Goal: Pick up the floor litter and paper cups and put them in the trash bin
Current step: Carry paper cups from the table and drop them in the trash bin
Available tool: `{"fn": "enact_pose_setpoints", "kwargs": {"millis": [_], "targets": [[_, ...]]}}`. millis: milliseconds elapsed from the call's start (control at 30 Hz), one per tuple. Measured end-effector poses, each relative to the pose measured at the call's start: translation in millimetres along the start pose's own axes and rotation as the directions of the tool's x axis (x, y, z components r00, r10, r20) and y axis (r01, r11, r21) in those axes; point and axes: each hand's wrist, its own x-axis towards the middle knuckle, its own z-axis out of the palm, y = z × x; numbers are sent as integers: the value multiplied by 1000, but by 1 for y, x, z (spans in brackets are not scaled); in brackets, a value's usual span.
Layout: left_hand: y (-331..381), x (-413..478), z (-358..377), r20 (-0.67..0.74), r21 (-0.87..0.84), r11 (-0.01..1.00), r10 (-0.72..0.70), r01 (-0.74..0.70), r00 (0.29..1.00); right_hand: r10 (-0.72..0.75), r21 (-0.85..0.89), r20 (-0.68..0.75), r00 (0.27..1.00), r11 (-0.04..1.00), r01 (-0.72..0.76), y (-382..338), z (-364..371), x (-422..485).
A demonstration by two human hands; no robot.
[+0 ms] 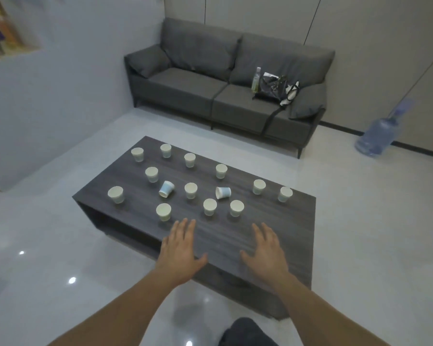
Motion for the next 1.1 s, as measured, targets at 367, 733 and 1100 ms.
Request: {"fn": "enact_pose_setpoints", "kwargs": {"millis": [367,733,1100], "targets": [[2,169,4,132,45,999,8,-14,991,14,7,121,993,1000,-15,-13,16,192],[-33,323,110,256,-29,999,-34,43,966,115,-121,315,942,989,-80,50,126,369],[-77,322,185,250,-206,977,0,53,968,77,104,280,957,988,-110,56,206,371]]}}
